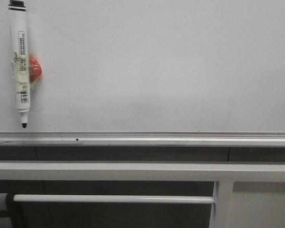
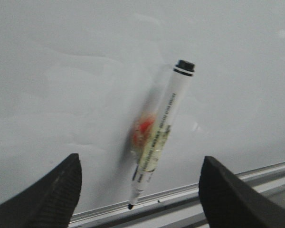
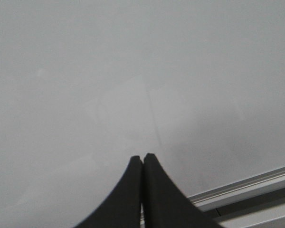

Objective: Write number 1 on whiteboard

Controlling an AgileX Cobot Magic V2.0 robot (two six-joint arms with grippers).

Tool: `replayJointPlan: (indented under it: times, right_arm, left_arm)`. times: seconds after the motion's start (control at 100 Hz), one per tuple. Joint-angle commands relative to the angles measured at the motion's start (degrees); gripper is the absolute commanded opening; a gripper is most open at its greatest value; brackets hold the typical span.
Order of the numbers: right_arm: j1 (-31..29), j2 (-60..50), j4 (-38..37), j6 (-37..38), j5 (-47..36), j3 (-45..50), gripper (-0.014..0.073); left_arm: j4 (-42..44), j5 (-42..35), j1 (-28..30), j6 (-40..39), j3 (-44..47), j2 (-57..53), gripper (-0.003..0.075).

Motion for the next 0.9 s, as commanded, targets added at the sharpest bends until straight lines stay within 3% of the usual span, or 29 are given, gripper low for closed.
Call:
replayJointPlan:
  times: [0.0,0.28,0.89]
  right_arm:
    - [-0.2,-0.52,0.24,-0.16,-3.48,1.22,-0.0064]
    - [-0.2,-0.52,0.24,-0.16,-3.48,1.22,-0.0064]
    - [-0.2,-0.52,0.24,-0.16,-3.48,1.22,-0.0064]
  left_arm:
    - [0.68,-9.02,-3.29,-0.03,-1.43,4.42,0.0483]
    - [-0.55,-26.25,-5.7,0.29,1.38,18.62,0.0482]
    - [2.02,-41.25,-5.7,-2.55,2.02,33.94,0.0465]
